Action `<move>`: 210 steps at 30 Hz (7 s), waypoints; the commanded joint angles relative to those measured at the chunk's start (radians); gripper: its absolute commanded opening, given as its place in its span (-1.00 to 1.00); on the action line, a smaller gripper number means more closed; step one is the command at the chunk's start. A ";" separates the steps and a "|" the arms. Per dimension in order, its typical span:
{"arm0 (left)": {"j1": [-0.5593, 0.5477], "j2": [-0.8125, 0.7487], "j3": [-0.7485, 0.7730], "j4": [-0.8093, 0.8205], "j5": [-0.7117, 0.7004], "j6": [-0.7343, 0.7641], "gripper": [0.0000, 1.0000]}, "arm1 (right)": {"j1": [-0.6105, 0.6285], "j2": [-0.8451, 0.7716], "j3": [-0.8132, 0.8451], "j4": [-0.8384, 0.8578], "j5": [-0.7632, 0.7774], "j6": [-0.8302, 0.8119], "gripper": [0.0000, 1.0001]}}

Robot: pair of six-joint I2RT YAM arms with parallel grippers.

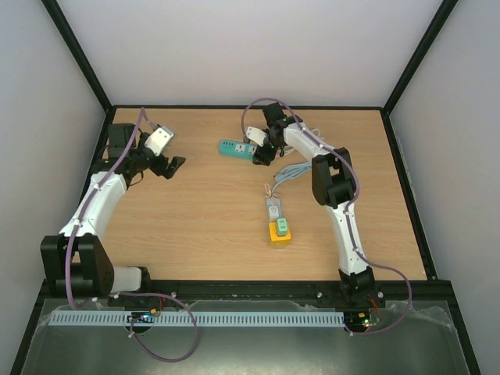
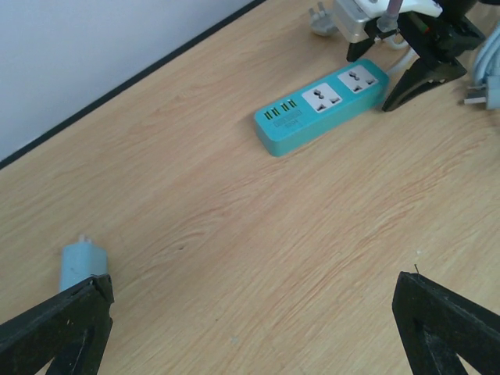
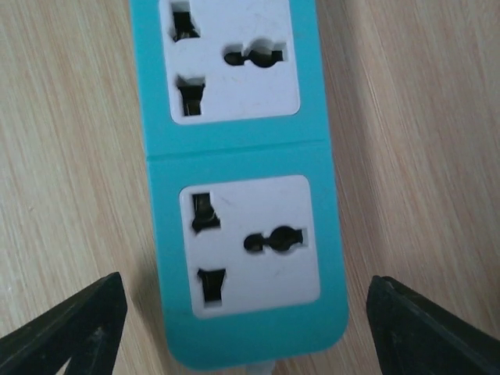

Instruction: Pull the plug off the socket

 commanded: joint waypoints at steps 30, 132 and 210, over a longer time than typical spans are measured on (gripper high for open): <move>-0.054 0.054 -0.086 0.056 0.039 0.004 0.99 | -0.310 -0.480 -0.592 -0.165 0.069 -0.037 0.36; -0.088 0.273 0.104 -0.129 -0.013 0.063 0.98 | 0.244 -0.515 -0.284 -0.017 -0.275 0.210 0.72; 0.001 0.272 0.121 -0.195 0.069 0.150 0.99 | 0.240 -1.138 -1.358 0.325 -0.146 0.169 0.14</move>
